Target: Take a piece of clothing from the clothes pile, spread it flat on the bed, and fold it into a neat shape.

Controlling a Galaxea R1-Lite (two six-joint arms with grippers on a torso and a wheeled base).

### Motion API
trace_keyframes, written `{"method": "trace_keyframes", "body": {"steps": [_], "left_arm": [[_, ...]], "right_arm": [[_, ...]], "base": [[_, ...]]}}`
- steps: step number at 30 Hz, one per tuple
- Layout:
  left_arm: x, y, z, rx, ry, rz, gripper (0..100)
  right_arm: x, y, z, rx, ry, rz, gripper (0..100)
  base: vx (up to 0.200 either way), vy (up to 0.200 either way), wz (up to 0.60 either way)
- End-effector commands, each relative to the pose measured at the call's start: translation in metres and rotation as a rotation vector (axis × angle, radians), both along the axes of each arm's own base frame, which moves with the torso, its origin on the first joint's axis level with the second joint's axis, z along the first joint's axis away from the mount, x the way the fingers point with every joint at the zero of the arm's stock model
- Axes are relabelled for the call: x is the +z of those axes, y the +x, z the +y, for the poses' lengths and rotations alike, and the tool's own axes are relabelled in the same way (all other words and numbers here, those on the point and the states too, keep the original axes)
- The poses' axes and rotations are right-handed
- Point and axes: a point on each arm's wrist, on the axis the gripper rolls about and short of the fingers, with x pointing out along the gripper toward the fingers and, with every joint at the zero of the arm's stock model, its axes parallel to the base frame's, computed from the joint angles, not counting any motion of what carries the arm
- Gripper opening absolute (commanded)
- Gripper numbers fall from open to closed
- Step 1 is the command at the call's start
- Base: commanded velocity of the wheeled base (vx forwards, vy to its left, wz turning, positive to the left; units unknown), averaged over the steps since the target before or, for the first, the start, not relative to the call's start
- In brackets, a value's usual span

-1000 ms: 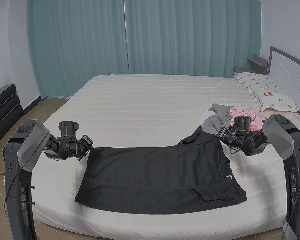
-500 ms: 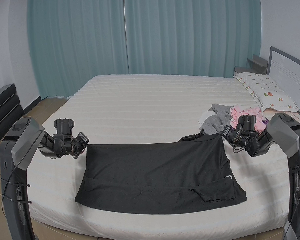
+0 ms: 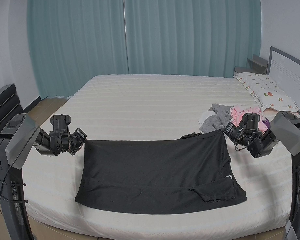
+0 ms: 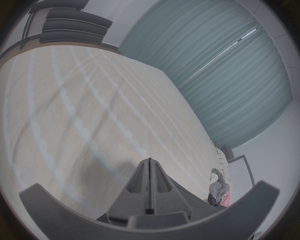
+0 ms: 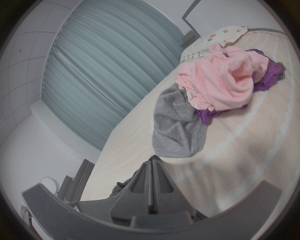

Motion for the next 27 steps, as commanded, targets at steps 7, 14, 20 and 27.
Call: {"method": "trace_keyframes", "body": {"steps": [7, 14, 20, 27], "left_arm": [[0.004, -0.004, 0.002, 0.003, 0.000, -0.007, 0], [0.006, -0.004, 0.003, 0.004, -0.001, -0.011, 0], [0.004, -0.005, 0.002, 0.001, 0.000, -0.005, 0], [0.001, -0.010, 0.001, -0.005, 0.008, 0.014, 0]], "right_arm": [[0.003, -0.010, -0.001, -0.001, 0.005, 0.007, 0], [0.000, -0.015, 0.000, 0.003, 0.004, 0.007, 0], [0.000, -0.017, -0.001, 0.001, 0.005, 0.012, 0], [-0.004, -0.036, -0.004, 0.040, 0.016, 0.071, 0]], "base": [[0.000, 0.000, 0.00], [0.000, 0.000, 0.00], [0.000, 0.000, 0.00], [0.000, 0.000, 0.00]]}}
